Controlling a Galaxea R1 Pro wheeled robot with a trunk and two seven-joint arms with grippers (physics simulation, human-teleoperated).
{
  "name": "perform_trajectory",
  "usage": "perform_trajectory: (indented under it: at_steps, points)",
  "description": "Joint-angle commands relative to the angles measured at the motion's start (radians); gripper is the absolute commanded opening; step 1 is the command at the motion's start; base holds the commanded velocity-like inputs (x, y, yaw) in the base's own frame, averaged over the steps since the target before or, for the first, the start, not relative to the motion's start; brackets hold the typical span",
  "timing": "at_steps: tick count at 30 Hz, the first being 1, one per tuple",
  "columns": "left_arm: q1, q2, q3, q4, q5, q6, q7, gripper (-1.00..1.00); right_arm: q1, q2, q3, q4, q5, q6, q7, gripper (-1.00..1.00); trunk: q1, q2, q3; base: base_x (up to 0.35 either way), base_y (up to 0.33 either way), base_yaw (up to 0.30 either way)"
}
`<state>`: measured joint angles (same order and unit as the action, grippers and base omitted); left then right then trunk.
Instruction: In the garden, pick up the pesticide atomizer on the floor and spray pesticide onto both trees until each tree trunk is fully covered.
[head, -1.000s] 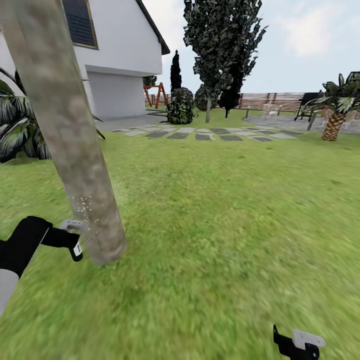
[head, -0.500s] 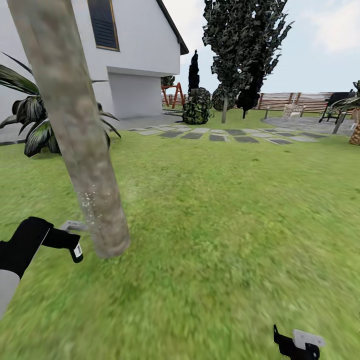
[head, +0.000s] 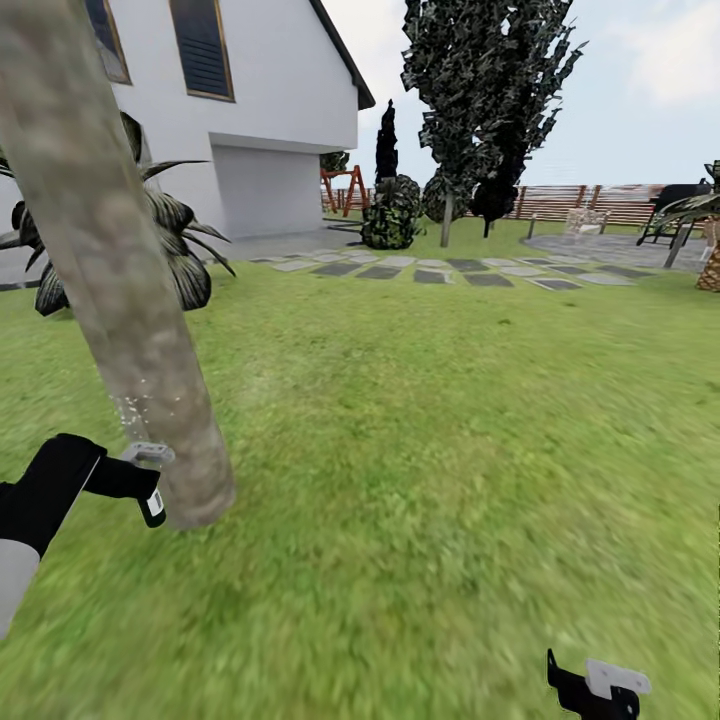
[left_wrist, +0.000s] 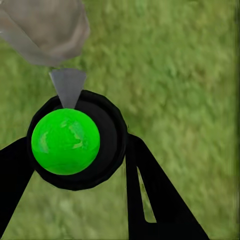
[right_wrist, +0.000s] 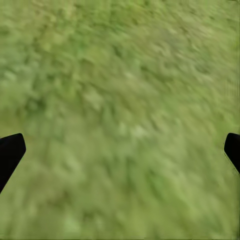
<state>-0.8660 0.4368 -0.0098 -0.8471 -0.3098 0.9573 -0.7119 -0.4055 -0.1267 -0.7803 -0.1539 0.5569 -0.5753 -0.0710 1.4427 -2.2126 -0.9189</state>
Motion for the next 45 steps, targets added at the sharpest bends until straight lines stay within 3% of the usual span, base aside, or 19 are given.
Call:
perform_trajectory:
  at_steps: [1, 6, 8, 9, 16, 25, 37, 45]
  points:
    - [-0.001, 0.0, -0.001, -0.001, -0.009, 0.002, -0.009, -1.0, -0.001, 0.0, -0.003, 0.002, 0.011, -0.003, -0.007, 1.0, 0.0, 0.0, -0.001, 0.162, -0.26, 0.0]
    - [-0.002, 0.002, 0.0, -0.001, -0.01, 0.001, -0.004, -1.0, -0.001, 0.0, -0.002, 0.002, 0.011, -0.003, -0.007, 1.0, 0.0, 0.0, -0.001, 0.162, -0.26, 0.045]
    - [-0.001, 0.004, 0.002, -0.001, -0.011, 0.001, 0.019, -1.0, -0.001, 0.0, -0.002, 0.003, 0.011, -0.003, -0.007, 1.0, 0.0, 0.0, -0.001, 0.162, -0.26, 0.22]
    - [0.001, 0.006, 0.006, 0.001, -0.011, 0.002, 0.059, -1.0, -0.001, 0.0, -0.002, 0.003, 0.011, -0.003, -0.007, 1.0, 0.0, 0.0, -0.001, 0.162, -0.26, 0.267]
    - [0.007, 0.008, 0.083, 0.007, -0.011, 0.003, 0.097, -1.0, -0.001, 0.001, -0.002, 0.003, 0.011, -0.003, -0.007, 1.0, 0.0, 0.0, -0.001, 0.171, -0.251, 0.276]
    - [0.007, 0.007, 0.086, 0.015, -0.011, 0.004, 0.114, -1.0, -0.001, 0.0, -0.002, 0.002, 0.011, -0.003, -0.007, 1.0, 0.0, 0.0, -0.001, 0.264, -0.124, 0.152]
    - [0.012, 0.004, 0.082, 0.018, -0.009, 0.004, 0.132, -1.0, -0.001, 0.0, -0.002, 0.002, 0.011, -0.003, -0.007, 1.0, 0.0, 0.0, -0.001, 0.019, -0.002, 0.21]
    - [0.019, 0.002, 0.08, 0.018, -0.009, 0.004, 0.132, -1.0, -0.001, 0.0, -0.002, 0.003, 0.011, -0.003, -0.007, 1.0, 0.0, 0.0, -0.001, 0.204, -0.138, 0.031]
